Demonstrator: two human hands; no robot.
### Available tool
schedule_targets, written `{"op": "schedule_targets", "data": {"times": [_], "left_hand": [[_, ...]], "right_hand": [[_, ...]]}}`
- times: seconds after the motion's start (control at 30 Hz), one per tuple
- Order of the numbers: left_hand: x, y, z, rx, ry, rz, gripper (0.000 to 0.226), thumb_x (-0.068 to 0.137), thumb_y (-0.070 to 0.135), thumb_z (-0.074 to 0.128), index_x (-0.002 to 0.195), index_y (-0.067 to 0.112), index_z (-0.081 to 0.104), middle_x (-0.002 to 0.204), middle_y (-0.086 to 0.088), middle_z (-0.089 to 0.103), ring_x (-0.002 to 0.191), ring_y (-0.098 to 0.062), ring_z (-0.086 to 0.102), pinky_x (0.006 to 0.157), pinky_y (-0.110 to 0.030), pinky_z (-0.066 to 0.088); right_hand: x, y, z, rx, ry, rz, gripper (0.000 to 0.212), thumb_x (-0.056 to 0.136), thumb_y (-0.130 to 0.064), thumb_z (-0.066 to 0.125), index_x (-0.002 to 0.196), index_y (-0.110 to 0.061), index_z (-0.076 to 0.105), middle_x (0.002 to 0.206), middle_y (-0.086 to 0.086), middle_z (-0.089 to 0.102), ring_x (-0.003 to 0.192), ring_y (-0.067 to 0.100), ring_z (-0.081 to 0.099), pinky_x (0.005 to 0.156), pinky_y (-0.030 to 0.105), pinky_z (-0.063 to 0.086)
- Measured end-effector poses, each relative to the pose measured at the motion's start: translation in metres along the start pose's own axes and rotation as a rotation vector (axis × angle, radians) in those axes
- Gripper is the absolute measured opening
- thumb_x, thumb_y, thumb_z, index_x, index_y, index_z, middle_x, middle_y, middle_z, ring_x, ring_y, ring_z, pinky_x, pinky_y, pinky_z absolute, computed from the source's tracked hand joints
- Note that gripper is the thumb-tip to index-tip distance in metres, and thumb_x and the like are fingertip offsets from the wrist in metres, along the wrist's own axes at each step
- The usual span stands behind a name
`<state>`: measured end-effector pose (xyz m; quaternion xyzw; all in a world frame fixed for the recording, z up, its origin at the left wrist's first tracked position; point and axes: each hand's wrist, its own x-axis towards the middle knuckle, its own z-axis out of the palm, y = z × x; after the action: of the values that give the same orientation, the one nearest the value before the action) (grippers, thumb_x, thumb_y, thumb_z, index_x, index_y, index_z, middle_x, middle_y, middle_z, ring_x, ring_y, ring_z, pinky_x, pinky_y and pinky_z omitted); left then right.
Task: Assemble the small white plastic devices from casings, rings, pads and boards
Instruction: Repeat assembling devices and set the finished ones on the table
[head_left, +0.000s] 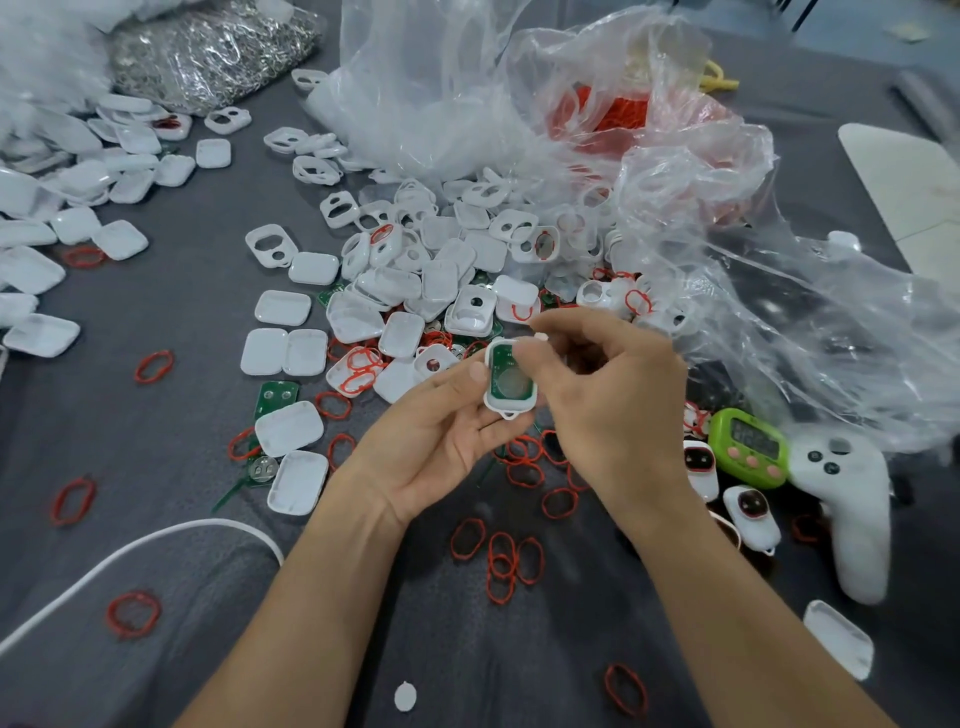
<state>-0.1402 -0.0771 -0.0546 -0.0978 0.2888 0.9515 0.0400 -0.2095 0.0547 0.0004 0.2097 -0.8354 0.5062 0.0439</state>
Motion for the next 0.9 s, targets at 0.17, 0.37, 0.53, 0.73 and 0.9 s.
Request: {"op": "schedule_targets", "data": {"times": [0.17,0.37,0.53,0.73,0.9], "left_hand": [[-0.001,0.000,0.000,-0.012,0.001,-0.006,0.065,0.064,0.032,0.097,0.119,0.005,0.075,0.119,-0.017,0.073,0.104,-0.027,0.074,0.080,-0.030,0.062],[-0.001,0.000,-0.001,0.018,-0.038,-0.014,0.059,0.069,0.030,0.094,0.121,0.011,0.076,0.117,-0.012,0.075,0.105,-0.023,0.074,0.082,-0.029,0.061],[-0.001,-0.001,-0.003,0.044,-0.036,-0.020,0.056,0.067,0.031,0.095,0.117,0.012,0.078,0.111,-0.009,0.077,0.100,-0.020,0.075,0.081,-0.028,0.061],[-0.001,-0.003,-0.004,0.049,-0.034,-0.014,0.058,0.066,0.030,0.096,0.117,0.009,0.077,0.112,-0.011,0.077,0.101,-0.021,0.075,0.083,-0.031,0.062],[-0.003,-0.004,-0.005,0.071,-0.021,-0.011,0.061,0.065,0.030,0.096,0.119,0.008,0.077,0.113,-0.014,0.076,0.102,-0.024,0.075,0.083,-0.033,0.062]], "right_hand": [[-0.002,0.013,-0.008,0.244,-0.056,0.204,0.011,0.087,-0.024,0.073,0.092,-0.033,0.077,0.088,-0.015,0.078,0.085,0.003,0.073,0.081,0.022,0.056],[-0.010,0.017,-0.001,0.502,-0.184,0.409,0.012,0.088,-0.020,0.071,0.094,-0.023,0.080,0.099,0.003,0.080,0.097,0.027,0.076,0.092,0.057,0.059],[-0.010,0.017,0.003,0.420,-0.160,0.431,0.020,0.081,-0.029,0.072,0.095,-0.019,0.081,0.093,0.003,0.080,0.092,0.027,0.077,0.087,0.054,0.061],[-0.014,0.013,0.005,0.289,-0.096,0.414,0.019,0.077,-0.034,0.072,0.087,-0.021,0.083,0.079,-0.004,0.079,0.079,0.020,0.077,0.081,0.051,0.062],[-0.019,0.008,0.008,0.243,-0.032,0.423,0.007,0.082,-0.024,0.077,0.083,-0.021,0.083,0.072,-0.006,0.078,0.071,0.015,0.076,0.075,0.047,0.064]]}}
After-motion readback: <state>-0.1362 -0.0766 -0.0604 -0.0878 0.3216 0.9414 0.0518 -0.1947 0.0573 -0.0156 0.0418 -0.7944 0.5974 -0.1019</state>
